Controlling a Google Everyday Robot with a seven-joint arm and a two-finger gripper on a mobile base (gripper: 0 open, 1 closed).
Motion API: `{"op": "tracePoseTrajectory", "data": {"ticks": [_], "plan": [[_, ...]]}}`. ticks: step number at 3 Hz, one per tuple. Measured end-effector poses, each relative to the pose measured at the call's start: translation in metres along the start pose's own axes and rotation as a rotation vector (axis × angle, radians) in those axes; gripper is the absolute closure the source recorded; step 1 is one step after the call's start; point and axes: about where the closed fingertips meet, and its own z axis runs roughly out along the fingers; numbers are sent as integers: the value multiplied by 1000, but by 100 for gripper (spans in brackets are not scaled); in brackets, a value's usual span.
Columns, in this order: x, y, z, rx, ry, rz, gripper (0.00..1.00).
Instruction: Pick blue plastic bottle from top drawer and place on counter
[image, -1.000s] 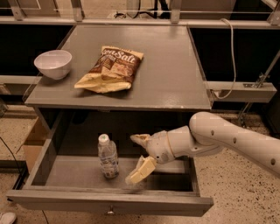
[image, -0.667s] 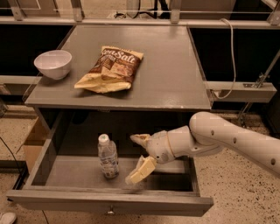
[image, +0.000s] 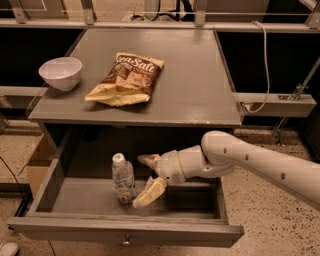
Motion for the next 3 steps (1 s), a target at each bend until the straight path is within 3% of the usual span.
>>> {"op": "tracePoseTrajectory", "data": {"ticks": [2,3], "plan": [[3,-5,20,-25,-39,9,0],[1,4,20,-20,-59,6,0]]}}
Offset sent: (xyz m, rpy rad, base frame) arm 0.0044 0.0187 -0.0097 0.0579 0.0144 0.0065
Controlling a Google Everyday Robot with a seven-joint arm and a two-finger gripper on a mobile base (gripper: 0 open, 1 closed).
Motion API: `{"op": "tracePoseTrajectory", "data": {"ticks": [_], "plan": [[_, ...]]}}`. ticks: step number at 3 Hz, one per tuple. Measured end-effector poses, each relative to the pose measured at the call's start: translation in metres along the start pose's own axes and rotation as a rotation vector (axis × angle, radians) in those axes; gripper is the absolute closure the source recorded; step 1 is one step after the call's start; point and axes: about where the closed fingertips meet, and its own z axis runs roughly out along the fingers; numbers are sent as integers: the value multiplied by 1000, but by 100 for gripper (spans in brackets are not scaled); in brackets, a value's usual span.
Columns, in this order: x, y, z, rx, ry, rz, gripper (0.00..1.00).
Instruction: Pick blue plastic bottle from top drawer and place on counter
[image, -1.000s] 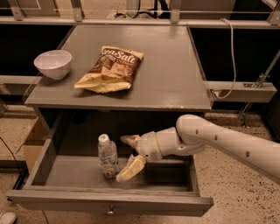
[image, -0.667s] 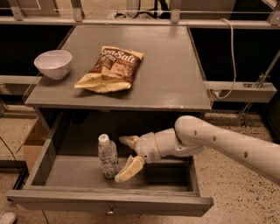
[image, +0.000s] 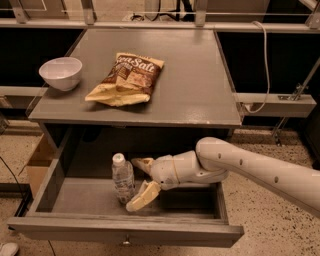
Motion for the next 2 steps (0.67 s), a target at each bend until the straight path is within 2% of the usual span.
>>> {"op": "tracePoseTrajectory", "data": {"ticks": [1,2], "plan": [[-2,7,-1,12,-13,2,0],[-2,7,-1,12,-13,2,18]]}}
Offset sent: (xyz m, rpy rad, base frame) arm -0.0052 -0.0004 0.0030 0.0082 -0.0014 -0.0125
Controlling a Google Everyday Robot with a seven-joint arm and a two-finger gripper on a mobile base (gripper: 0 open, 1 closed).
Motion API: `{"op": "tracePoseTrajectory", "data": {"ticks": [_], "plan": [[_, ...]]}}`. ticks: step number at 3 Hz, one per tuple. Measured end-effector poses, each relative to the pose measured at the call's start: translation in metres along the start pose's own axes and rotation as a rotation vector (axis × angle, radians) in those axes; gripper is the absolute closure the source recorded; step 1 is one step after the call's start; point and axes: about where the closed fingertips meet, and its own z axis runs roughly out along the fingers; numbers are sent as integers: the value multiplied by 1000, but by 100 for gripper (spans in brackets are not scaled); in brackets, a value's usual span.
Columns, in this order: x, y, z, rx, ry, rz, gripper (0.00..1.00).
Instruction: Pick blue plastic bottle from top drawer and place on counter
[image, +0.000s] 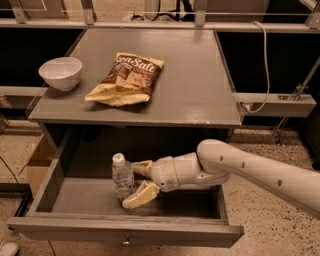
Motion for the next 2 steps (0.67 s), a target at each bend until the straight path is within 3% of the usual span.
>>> {"op": "tracePoseTrajectory", "data": {"ticks": [2], "plan": [[0,0,0,0,0,0,64]]}}
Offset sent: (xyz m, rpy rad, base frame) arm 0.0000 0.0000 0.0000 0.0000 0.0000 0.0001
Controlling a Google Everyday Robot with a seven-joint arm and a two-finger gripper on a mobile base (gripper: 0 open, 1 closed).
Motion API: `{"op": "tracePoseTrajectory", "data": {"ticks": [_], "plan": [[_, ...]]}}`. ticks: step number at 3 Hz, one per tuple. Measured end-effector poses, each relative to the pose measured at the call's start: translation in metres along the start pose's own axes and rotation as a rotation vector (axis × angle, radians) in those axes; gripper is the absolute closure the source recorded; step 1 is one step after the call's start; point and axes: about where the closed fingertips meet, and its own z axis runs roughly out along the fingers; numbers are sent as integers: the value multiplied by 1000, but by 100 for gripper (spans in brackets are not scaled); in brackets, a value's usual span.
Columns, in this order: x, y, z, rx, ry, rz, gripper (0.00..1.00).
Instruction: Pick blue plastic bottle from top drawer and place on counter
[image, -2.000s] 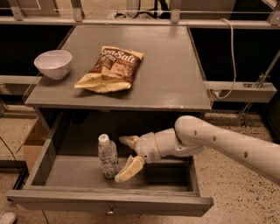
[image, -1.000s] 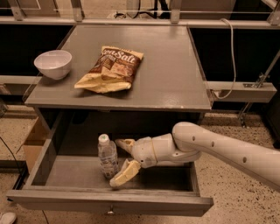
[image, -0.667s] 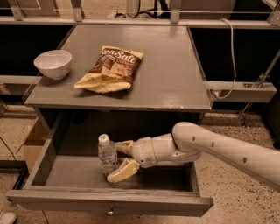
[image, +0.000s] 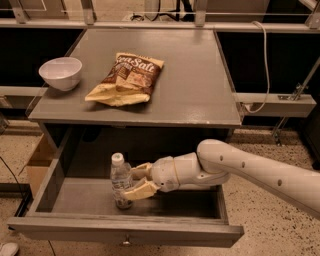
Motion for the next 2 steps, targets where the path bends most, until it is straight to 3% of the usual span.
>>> {"op": "tracePoseTrajectory", "data": {"ticks": [1,2], "plan": [[0,0,0,0,0,0,88],[0,0,0,0,0,0,100]]}}
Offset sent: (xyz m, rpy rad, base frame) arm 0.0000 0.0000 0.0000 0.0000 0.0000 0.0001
